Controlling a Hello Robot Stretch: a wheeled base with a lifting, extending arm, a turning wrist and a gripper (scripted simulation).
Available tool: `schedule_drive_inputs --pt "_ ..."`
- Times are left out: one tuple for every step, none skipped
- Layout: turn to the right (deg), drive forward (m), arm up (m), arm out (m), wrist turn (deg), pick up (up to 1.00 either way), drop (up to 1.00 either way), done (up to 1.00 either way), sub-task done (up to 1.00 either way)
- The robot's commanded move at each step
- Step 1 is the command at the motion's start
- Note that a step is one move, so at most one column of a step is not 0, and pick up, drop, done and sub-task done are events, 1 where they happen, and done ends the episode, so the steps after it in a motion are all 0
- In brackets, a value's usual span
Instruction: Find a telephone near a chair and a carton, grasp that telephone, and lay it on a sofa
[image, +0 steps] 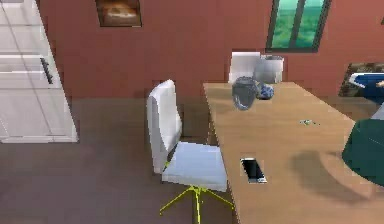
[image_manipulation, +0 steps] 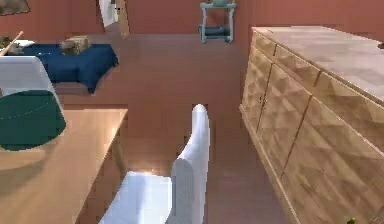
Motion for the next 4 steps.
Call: schedule_drive_inputs --pt "-45.0 0.0 0.0 0.0 0.0 0.0 0.0 0.0 0.0" --pt "-21.0 0.0 0.0 0.0 0.0 0.0 0.0 0.0 0.0" --pt "0.0 0.0 0.5 0.0 0.0 0.0 0.0 0.0 0.0" --pt "0.0 0.0 0.36 0.0 0.0 0.0 0.0 0.0 0.0"
